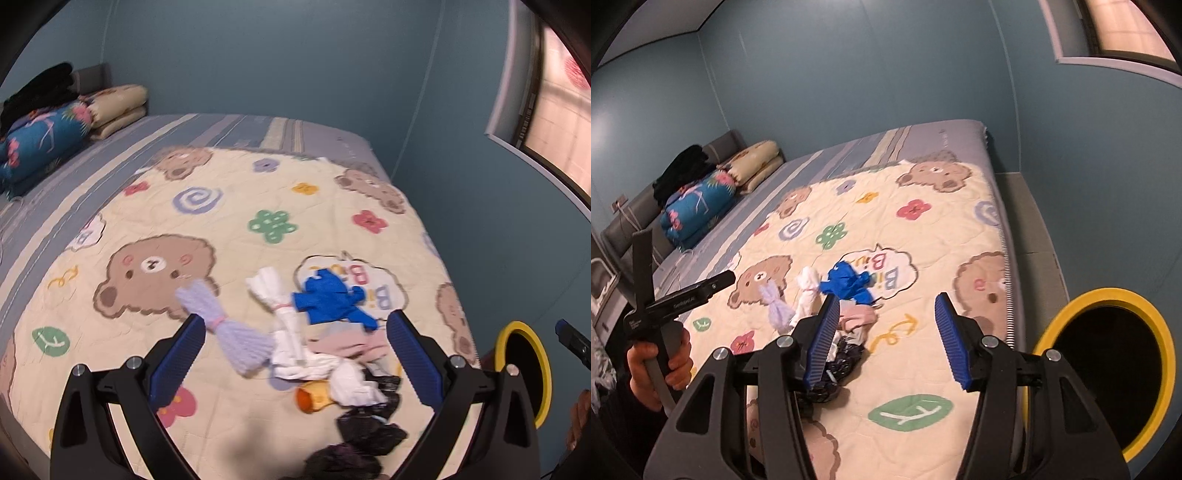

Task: Collect trash
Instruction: 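Move both tools back over the remaining trash on the bed, then grasp the lavender mesh with the left tool while the right tool grasps the blue glove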

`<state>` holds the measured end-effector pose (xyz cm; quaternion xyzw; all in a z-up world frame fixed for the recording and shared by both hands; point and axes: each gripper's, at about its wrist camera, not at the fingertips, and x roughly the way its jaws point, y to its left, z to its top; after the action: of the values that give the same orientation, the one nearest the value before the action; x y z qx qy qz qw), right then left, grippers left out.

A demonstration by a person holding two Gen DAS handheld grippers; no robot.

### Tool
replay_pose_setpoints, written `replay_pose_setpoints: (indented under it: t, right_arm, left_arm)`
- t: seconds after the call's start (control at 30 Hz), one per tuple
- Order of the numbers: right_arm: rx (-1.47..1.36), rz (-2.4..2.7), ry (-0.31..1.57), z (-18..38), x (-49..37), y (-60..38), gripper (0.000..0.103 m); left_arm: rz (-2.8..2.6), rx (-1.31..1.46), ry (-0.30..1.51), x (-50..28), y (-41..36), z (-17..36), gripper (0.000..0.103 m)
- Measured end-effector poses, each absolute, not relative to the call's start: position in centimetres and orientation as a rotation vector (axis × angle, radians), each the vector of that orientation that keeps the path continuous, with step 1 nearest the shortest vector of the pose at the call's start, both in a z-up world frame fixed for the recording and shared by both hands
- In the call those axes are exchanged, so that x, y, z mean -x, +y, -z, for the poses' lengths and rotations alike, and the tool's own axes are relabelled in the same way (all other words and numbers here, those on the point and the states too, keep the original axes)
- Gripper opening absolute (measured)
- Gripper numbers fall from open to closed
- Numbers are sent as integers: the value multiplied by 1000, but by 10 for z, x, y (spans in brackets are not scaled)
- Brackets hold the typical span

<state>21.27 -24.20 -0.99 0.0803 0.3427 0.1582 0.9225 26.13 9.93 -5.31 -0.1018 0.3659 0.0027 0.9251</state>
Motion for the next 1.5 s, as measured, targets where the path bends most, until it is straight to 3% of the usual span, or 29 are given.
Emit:
replay_pose_setpoints:
  t: [0.5, 0.83, 1.33, 1.5]
  right_arm:
    - [-78, -411, 806, 42, -280, -157, 52]
    - [10, -385, 910, 104, -369, -97, 55]
    - [18, -379, 1026, 178, -441, -57, 55]
    - [54, -376, 1037, 192, -448, -49, 55]
  left_arm:
    - [-139, 320, 889, -300, 169, 116, 95]
    - [-201, 476, 1010, -338, 211, 172, 95]
    - [-209, 483, 1051, -366, 214, 203, 94]
    - [-206, 455, 1079, -370, 204, 215, 86]
